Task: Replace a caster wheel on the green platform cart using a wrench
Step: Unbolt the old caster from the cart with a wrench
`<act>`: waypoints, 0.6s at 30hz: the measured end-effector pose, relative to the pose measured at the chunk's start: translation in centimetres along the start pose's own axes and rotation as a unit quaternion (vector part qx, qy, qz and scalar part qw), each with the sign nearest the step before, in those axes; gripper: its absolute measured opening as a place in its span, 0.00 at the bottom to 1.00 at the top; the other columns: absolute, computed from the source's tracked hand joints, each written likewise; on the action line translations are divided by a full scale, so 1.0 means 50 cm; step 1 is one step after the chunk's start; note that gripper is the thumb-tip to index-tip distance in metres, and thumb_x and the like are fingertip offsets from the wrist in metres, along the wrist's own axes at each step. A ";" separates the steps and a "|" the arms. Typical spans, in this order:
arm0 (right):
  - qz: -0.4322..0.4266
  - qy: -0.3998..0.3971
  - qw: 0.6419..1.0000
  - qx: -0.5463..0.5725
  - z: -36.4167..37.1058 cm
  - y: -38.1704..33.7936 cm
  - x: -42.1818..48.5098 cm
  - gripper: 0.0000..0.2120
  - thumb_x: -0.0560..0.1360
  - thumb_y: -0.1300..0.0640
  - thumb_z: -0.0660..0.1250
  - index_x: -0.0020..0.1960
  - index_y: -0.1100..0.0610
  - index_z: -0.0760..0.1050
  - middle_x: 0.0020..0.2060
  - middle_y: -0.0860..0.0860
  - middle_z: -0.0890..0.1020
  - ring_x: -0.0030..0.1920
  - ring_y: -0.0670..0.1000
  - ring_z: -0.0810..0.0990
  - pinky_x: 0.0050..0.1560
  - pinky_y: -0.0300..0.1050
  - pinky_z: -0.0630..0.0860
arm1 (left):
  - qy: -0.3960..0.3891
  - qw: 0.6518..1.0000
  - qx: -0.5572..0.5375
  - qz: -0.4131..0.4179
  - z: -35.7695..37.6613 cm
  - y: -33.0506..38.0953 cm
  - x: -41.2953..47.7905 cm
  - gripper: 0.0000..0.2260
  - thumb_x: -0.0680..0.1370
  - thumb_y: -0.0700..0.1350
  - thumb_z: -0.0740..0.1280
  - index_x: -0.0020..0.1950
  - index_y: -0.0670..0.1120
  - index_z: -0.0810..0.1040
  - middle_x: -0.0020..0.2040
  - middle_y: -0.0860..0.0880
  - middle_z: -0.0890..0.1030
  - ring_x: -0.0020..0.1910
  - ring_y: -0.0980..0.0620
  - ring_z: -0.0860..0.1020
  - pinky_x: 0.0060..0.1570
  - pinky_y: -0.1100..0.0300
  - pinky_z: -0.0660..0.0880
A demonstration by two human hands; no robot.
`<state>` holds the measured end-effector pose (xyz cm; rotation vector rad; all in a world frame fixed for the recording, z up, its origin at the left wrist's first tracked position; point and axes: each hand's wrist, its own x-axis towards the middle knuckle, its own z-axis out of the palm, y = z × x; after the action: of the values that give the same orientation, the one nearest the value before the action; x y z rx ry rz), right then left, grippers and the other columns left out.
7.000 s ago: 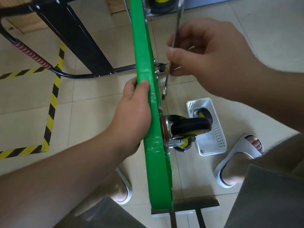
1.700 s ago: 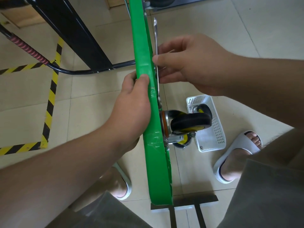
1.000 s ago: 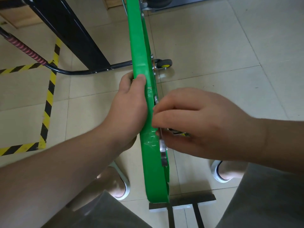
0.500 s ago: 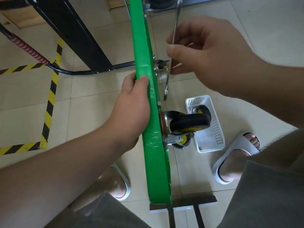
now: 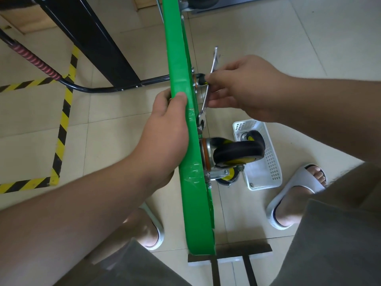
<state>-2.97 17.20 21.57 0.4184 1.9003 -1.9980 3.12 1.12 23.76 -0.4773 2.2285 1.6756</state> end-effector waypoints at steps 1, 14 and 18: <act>0.006 -0.005 1.000 0.002 0.004 0.003 0.002 0.14 0.80 0.62 0.69 0.60 0.70 0.76 0.51 0.67 0.84 0.45 0.60 0.88 0.44 0.47 0.85 | -0.002 1.000 0.001 0.001 0.000 0.001 -0.001 0.13 0.87 0.52 0.54 0.67 0.53 0.74 0.39 0.49 0.75 0.24 0.61 0.72 0.21 0.69 0.69; -0.193 -0.065 0.969 -0.143 0.016 -0.041 -0.068 0.09 0.77 0.63 0.73 0.56 0.62 0.81 0.46 0.57 0.87 0.44 0.54 0.88 0.48 0.49 0.86 | -0.017 0.999 -0.035 -0.021 0.000 0.002 0.001 0.12 0.86 0.54 0.56 0.67 0.59 0.75 0.45 0.45 0.83 0.40 0.49 0.82 0.36 0.55 0.81; -0.300 -0.090 0.929 -0.197 0.009 -0.029 -0.112 0.07 0.75 0.63 0.75 0.52 0.57 0.81 0.46 0.57 0.86 0.46 0.54 0.87 0.50 0.50 0.84 | -0.010 1.000 -0.023 0.006 -0.001 0.003 -0.003 0.13 0.86 0.53 0.56 0.68 0.57 0.74 0.48 0.45 0.82 0.41 0.49 0.84 0.34 0.58 0.81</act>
<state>1.43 17.08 25.37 -0.4965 2.4200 -1.8048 3.20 1.10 23.98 -0.4556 2.1871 1.7330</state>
